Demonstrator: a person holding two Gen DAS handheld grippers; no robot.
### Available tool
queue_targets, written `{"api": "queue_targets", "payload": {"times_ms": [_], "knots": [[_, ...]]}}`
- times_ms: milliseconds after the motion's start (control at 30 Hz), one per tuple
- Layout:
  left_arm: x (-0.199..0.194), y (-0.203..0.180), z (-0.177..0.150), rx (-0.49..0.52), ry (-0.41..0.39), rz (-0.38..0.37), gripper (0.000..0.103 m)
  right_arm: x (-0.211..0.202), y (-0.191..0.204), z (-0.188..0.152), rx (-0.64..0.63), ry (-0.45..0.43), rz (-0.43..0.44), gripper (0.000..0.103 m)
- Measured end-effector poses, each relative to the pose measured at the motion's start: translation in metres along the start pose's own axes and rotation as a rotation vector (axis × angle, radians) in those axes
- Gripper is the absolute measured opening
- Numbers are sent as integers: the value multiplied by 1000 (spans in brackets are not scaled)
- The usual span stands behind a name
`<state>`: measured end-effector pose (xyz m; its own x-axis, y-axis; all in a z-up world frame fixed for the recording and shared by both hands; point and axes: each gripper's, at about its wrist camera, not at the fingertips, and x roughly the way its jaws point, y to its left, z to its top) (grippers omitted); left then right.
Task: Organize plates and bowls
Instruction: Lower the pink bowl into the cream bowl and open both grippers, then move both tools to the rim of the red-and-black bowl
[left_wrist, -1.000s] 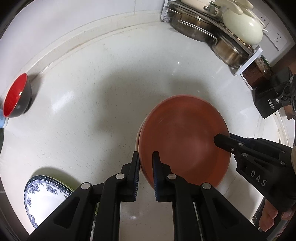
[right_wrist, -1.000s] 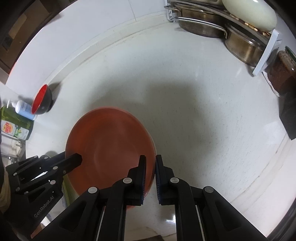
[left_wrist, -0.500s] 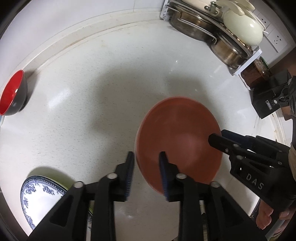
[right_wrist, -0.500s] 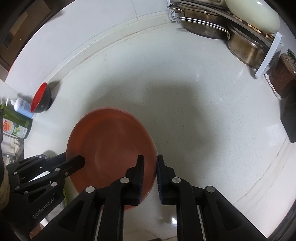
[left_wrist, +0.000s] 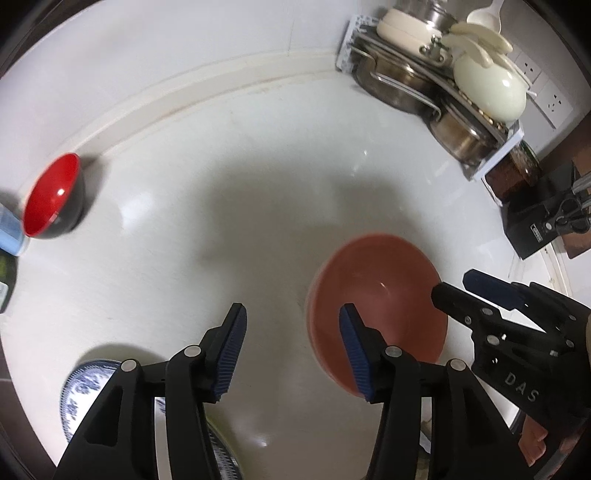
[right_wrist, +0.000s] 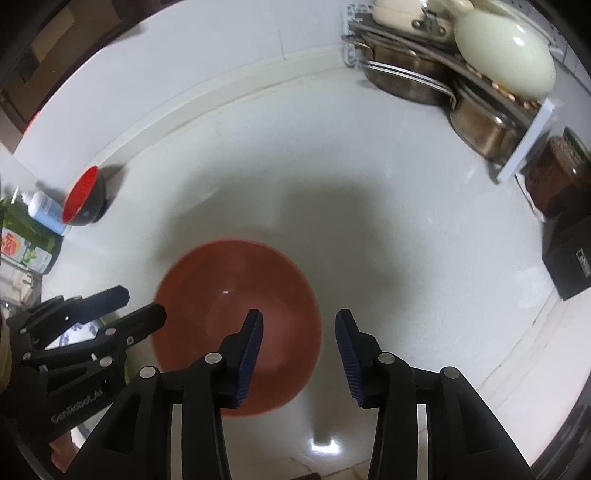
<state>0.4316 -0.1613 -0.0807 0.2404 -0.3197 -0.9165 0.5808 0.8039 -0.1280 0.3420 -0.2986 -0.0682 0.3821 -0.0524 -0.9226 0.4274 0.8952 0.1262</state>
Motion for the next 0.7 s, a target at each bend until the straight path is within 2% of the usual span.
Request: {"api": "queue_targets", "payload": {"times_ms": [100,200,300,567,700], "knots": [[-12,10,3,-11,-36,19,56,-7,9,3,-18,-20,4,43],[-24,19,6,-23,-69,36,59,-13,20,7,-37,-39,7,50],[-38,31,9,-39,-106,60,65,-18,32,13,-54,-58,16,52],[-60,70,13,-99,-150,126,68,-34,67,29,-113,-116,49,53],[-71,94,15,-139,-161,145,70,-39,87,40,-159,-145,54,57]]}}
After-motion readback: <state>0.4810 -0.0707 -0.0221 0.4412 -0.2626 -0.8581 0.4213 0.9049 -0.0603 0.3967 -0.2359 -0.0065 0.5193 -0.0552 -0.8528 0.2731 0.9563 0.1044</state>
